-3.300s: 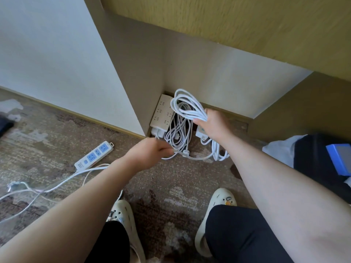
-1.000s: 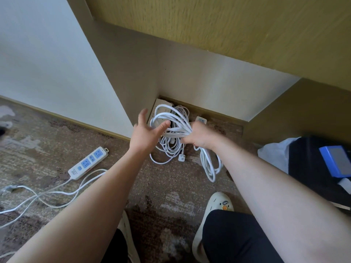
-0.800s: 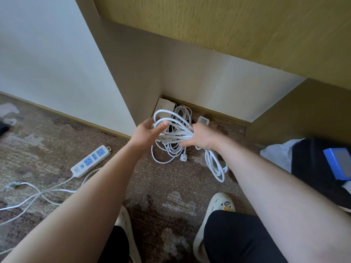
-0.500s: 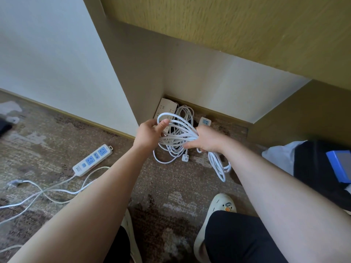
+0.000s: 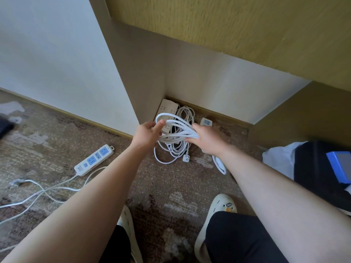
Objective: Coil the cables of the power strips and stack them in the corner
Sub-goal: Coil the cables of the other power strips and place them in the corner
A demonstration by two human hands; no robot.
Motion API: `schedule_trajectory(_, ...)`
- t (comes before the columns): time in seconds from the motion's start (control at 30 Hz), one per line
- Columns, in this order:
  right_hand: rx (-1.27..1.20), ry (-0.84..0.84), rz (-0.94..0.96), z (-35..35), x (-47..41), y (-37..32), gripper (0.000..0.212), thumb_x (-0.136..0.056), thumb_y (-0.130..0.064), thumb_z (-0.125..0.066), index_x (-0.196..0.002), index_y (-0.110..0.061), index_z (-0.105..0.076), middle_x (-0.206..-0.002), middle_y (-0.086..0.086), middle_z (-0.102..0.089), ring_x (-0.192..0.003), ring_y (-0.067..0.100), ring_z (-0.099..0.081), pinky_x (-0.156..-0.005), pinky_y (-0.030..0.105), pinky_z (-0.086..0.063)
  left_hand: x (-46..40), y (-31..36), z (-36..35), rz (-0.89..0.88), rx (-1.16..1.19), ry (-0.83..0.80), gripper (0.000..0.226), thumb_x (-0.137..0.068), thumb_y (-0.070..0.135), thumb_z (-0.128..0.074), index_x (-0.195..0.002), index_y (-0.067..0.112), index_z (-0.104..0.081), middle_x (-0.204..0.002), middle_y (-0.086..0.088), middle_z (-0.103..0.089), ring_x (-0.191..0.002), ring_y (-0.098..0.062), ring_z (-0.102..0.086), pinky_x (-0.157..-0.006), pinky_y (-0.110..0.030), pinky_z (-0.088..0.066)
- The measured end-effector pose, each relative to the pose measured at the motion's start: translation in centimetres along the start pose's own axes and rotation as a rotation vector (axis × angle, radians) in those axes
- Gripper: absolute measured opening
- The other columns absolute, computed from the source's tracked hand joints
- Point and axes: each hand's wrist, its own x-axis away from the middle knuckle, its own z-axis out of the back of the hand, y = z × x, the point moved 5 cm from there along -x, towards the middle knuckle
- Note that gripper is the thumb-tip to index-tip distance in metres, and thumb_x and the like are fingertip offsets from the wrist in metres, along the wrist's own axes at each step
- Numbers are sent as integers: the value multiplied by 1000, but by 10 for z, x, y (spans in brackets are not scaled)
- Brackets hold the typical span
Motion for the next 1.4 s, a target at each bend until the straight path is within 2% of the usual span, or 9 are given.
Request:
schedule_trajectory(0.2, -34, 23, -157, 4, -4, 31, 32, -90, -54, -64, -86, -23, -53, -68, 0, -56, -52, 19, -51, -49, 32, -37, 13, -23, 13, -173, -346, -128, 20, -97, 37, -51, -93, 25, -65, -71, 7, -63, -55, -1, -53, -51, -19, -37)
schedule_trajectory(0.3, -44, 74, -233, 10, -5, 48, 38, -90, -53, -65, -88, -16, -56, -74, 5, -61, -60, 25, -56, -54, 36, -42, 20, -45, 33, -201, -510, -183, 22, -99, 35, -49, -94, 23, -67, -66, 4, -57, -62, -15, -53, -59, -30, -40)
schedule_trajectory(0.43, -141, 107, -308, 12, -5, 59, 36, -89, -52, -67, -84, -18, -57, -75, 4, -64, -66, 28, -63, -63, 42, -53, 21, -76, 83, -108, -479, -88, 19, -98, 35, -51, -95, 29, -70, -64, 5, -53, -61, -15, -49, -58, -31, -37)
schedule_trajectory(0.57, -117, 110, -333, 15, -8, 57, 38, -89, -53, -67, -80, -19, -54, -74, 5, -64, -61, 25, -60, -55, 36, -46, 26, -84, 104, -14, -439, 11, 22, -97, 29, -53, -91, 25, -73, -74, -1, -62, -73, -24, -56, -66, -33, -40)
schedule_trajectory(0.67, -122, 110, -327, 12, -8, 50, 38, -89, -54, -66, -77, -21, -52, -69, 0, -62, -56, 19, -57, -50, 30, -39, 28, -50, 76, -41, -412, 45, 24, -96, 28, -53, -88, 21, -74, -66, -1, -65, -61, -20, -57, -58, -28, -41)
schedule_trajectory(0.8, -295, 168, -362, 18, -5, 46, 43, -89, -60, -62, -72, -23, -49, -56, -6, -46, -41, 10, -43, -43, 25, -31, 36, 17, 10, -235, -200, -69, 29, -95, 38, -47, -81, 29, -71, -45, 12, -52, -36, -3, -34, -36, -16, -29)
schedule_trajectory(1.03, -367, 181, -420, 31, 7, 57, 49, -95, -63, -50, -70, -21, -47, -56, -6, -43, -46, 14, -41, -48, 28, -29, 18, -49, 32, -55, -641, 46, 29, -102, 32, -37, -96, 16, -60, -81, -3, -60, -78, -27, -61, -65, -35, -44)
schedule_trajectory(1.17, -379, 229, -501, 37, 6, 67, 54, -96, -64, -45, -75, -15, -54, -65, 3, -51, -57, 22, -49, -54, 32, -33, 13, -52, 63, -149, -580, 151, 23, -100, 28, -44, -108, 20, -64, -73, 6, -58, -63, -9, -50, -56, -30, -34)
schedule_trajectory(1.4, -350, 239, -509, 27, 1, 43, 51, -97, -64, -44, -74, -19, -51, -64, 1, -54, -54, 19, -52, -49, 30, -32, 23, -29, 44, -58, -114, 117, 24, -100, 21, -48, -106, 19, -70, -53, 8, -51, -40, -7, -35, -39, -21, -30)
